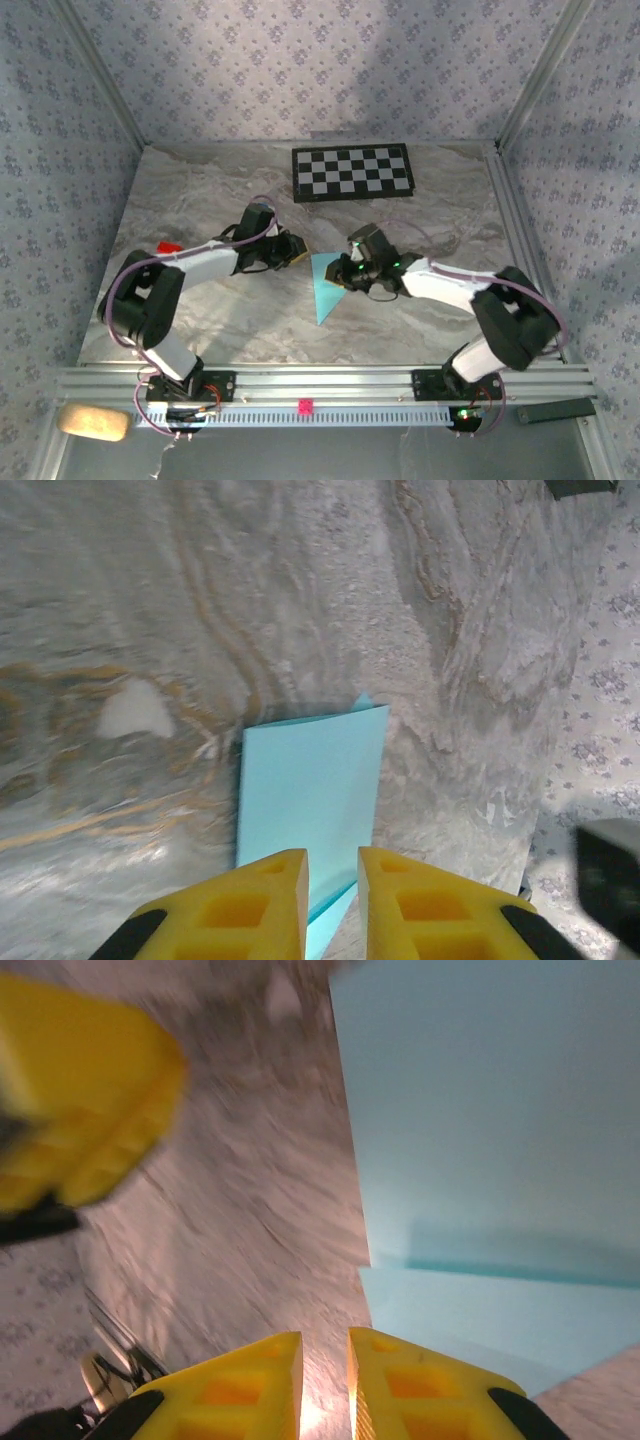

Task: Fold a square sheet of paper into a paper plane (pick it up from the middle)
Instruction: Turn over the paper at the center of the table.

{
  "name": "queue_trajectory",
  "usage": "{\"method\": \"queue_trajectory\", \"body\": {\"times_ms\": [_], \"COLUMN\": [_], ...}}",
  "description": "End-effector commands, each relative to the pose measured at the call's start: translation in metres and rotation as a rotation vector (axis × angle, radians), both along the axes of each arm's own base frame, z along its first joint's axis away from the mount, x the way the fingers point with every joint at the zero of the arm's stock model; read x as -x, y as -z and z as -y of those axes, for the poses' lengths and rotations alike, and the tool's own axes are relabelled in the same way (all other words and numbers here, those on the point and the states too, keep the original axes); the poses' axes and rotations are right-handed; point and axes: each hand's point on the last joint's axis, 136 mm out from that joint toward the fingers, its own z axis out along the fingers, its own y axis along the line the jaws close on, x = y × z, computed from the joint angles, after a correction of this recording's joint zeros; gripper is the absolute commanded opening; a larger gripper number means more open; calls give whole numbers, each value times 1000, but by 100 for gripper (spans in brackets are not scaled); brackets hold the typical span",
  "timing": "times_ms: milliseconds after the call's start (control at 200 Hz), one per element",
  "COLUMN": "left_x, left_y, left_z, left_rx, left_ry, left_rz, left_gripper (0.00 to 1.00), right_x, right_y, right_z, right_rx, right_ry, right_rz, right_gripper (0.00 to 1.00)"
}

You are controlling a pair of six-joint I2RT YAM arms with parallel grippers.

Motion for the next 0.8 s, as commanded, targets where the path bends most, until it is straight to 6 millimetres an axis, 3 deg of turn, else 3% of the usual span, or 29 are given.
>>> {"method": "queue_trajectory", "body": {"times_ms": [0, 155, 390, 580, 795], "left_x": [-1, 0, -2, 2, 19], "left_y": [-1, 14, 36, 60, 87], "left_z": [19, 34, 43, 34, 19], "left_rx": [26, 42, 49, -15, -71], "left_ry": [67, 98, 120, 102, 92], "left_rz": [-5, -45, -96, -138, -185], "left_gripper": [19, 18, 17, 15, 13], "right_x": [-5, -13, -15, -11, -8], "right_y": [18, 22, 32, 44, 54], "right_z": [47, 64, 62, 55, 48], "right_rx": [107, 52, 54, 46, 51], "right_ry": [66, 59, 33, -6, -32], "right_rz": [11, -30, -58, -106, -157], "right_gripper": [20, 21, 25, 29, 32]}}
